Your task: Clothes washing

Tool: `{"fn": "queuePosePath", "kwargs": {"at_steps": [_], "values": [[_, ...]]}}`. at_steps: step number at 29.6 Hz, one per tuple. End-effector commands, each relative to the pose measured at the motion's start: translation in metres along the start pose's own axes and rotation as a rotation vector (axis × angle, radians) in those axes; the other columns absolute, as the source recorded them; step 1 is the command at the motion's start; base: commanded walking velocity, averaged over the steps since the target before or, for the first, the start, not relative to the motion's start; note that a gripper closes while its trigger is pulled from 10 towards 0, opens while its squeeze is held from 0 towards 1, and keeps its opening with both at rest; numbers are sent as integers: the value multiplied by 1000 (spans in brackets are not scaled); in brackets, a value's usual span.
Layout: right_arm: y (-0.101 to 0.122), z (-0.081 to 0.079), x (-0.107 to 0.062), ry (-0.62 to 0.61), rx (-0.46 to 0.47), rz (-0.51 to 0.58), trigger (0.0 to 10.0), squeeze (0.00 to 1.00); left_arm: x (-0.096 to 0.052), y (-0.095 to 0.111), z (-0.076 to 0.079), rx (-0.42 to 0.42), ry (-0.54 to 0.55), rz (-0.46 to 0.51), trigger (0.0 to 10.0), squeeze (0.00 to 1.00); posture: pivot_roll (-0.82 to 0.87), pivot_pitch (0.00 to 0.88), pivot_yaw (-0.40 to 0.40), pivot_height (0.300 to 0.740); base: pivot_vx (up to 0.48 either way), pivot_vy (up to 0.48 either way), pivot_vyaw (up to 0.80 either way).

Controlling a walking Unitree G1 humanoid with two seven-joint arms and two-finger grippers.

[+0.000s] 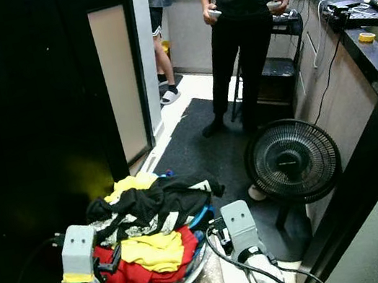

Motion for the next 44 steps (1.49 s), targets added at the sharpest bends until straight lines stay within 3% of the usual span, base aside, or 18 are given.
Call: {"fn": "queuePosePath", "kwargs": {"at_steps": [1, 34, 44], "values": [[-4, -2, -2, 7, 0, -13, 10000, 0, -4, -11, 4, 2, -8, -37, 10000, 0, -38, 46, 9, 740, 0, 0, 0], [-8, -2, -4, 4, 4, -24, 10000, 0, -2, -7, -1, 18, 4, -12, 10000, 0, -38, 45, 14, 740, 0, 0, 0], [-8, -2, -4, 3, 6, -23, 10000, 0, -2, -6, -1, 18, 8, -6, 10000, 0, -38, 48, 14, 740, 449, 0, 0]]}}
Point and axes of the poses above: a point about 5 cm out from each wrist's last joint towards the gripper, its own x axis pointing out of the wrist towards the gripper, its own y axis along the axis of the wrist's last joint, z = x × y, the point moved 3 cm from there along x, pointing out of the wrist towards the gripper, and after that the axes turned 15 degrees about x, right-handed, at the moved point
